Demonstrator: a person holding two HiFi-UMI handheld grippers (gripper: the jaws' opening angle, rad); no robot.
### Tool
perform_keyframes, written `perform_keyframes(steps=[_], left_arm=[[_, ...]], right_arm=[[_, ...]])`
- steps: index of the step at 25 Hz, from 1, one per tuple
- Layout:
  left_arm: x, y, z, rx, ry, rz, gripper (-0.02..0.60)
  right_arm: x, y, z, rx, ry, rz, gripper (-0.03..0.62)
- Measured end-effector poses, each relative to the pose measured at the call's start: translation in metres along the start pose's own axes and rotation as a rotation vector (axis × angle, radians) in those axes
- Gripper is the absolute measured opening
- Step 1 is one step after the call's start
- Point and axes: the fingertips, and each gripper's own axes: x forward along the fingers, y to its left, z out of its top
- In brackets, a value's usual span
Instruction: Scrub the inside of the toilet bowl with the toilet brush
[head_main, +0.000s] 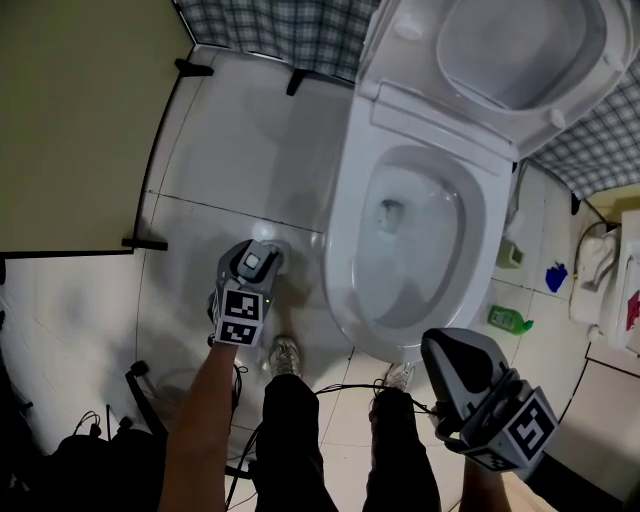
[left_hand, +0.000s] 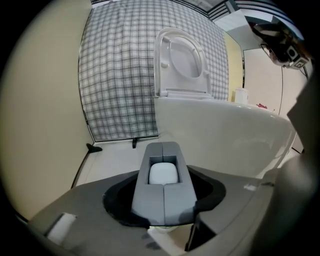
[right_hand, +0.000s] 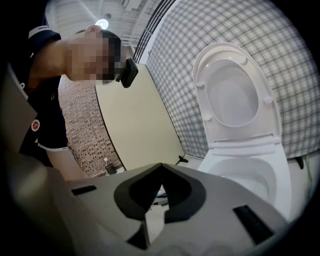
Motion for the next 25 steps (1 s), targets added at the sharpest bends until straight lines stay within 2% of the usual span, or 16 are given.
perform_keyframes(steps=[6, 13, 19, 25], left_arm=[[-0.017, -0.007, 0.021, 0.046, -0.013, -0.029, 0.213], [-0.068, -0.011, 0.076, 0.073, -0.004, -0.061, 0.213], [-0.125, 0.0, 0.169, 0.094, -0.042, -0.078, 0.213], [-0.188, 0.001, 0.259, 0.11, -0.054, -0.067, 0.213]], right_arm=[[-0.006, 0.004, 0.009, 0.0, -0.019, 0.0, 0.0], [-0.031, 0.016, 0.033, -0.037, -0.043, 0.012, 0.0], [-0.056, 0.03, 0.07, -0.032, -0.109, 0.002, 0.0], [-0.084, 0.048, 0.118, -0.027, -0.134, 0.003, 0.0]])
